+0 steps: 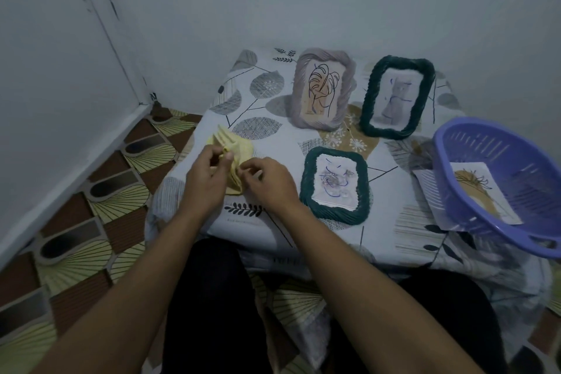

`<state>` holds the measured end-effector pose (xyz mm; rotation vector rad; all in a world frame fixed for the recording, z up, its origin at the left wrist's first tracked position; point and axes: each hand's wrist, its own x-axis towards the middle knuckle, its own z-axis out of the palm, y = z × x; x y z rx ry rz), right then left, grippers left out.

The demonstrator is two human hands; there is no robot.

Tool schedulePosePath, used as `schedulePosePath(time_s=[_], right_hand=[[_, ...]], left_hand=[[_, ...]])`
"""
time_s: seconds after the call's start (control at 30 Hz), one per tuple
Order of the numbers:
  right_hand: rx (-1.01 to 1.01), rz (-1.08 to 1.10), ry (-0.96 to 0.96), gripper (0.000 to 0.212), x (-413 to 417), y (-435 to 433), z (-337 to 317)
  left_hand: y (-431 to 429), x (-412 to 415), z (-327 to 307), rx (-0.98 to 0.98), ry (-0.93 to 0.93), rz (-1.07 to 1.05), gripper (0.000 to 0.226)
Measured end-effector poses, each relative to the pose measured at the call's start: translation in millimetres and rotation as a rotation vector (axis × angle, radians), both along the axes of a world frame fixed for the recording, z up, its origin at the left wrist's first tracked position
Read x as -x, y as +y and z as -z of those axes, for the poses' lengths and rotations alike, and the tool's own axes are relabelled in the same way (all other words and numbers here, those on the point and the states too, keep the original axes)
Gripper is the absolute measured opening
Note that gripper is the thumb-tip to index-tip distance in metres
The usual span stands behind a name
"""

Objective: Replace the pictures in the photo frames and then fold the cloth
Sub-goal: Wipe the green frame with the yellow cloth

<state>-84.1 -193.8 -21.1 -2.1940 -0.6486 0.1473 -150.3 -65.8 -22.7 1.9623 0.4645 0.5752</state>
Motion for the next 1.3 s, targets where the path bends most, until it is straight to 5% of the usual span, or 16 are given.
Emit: schedulePosePath(time_s=[0.23,0.47,0.67,0.83,0.97,1.1,1.3], right_hand=[[-0.356,0.128,-0.029,0.009,1,-37,-24],[-0.339,0.089,0.080,0.019,0,-55,-60],[-0.334,0.070,0.076,0.027,-5,-64,-75],[-0.389,0.054,0.093,0.026,-13,-70,-74],[-0.406,0.109,0.164,0.035,-12,-71,-73],[-0.496,0.166,0.273,0.027,-12,-65,-71],[-0.627,0.101,0.352,0.026,-14,-73,-72]], left_hand=[[-7,-4,-19,0.214,-0.159,0.120,0.013],[-25,-5,-24,-0.489,-0.007,-0.055,0.028],[-18,-12,-42,-0.214,-0.073,-0.043,0.030],[-21,-11,-65,-0.310,-0.104,-0.007,0.024],[-30,-12,-79,-0.360,0.044,0.020,0.011],[-36,-13,-81,-0.343,0.078,0.133,0.037],[-35,-8,-84,-0.051,0.075,0.321,0.049]])
